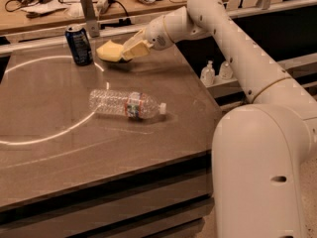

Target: Move sponge near pepsi can

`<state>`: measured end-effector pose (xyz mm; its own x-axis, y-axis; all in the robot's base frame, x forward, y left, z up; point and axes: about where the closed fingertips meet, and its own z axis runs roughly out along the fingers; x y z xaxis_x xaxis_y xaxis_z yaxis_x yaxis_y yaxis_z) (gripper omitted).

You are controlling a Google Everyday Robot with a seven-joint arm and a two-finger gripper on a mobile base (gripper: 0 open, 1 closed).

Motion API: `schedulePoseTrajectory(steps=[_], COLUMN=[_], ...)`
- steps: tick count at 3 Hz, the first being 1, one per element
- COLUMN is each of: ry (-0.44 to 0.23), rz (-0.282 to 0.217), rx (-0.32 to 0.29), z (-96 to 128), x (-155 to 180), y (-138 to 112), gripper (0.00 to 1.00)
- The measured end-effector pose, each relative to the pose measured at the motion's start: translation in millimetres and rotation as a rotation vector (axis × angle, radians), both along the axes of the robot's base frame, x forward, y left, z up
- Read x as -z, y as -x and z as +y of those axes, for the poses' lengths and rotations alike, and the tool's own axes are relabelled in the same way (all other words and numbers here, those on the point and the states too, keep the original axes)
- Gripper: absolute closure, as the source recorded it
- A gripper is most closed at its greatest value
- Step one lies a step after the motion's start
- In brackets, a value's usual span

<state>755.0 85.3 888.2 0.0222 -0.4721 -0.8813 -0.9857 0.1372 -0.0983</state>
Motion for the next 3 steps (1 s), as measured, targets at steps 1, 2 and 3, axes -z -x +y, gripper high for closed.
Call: schedulePoseTrajectory(steps=[1, 2, 3], ry=[-0.017, -0.007, 0.006], rz=[0.001, 0.013, 0.021], rx=[-0.005, 0.004, 0.022], z=[12, 21, 26], x=[2, 8, 18], y=[1, 2, 1], gripper=[0.85, 0.61, 0.3])
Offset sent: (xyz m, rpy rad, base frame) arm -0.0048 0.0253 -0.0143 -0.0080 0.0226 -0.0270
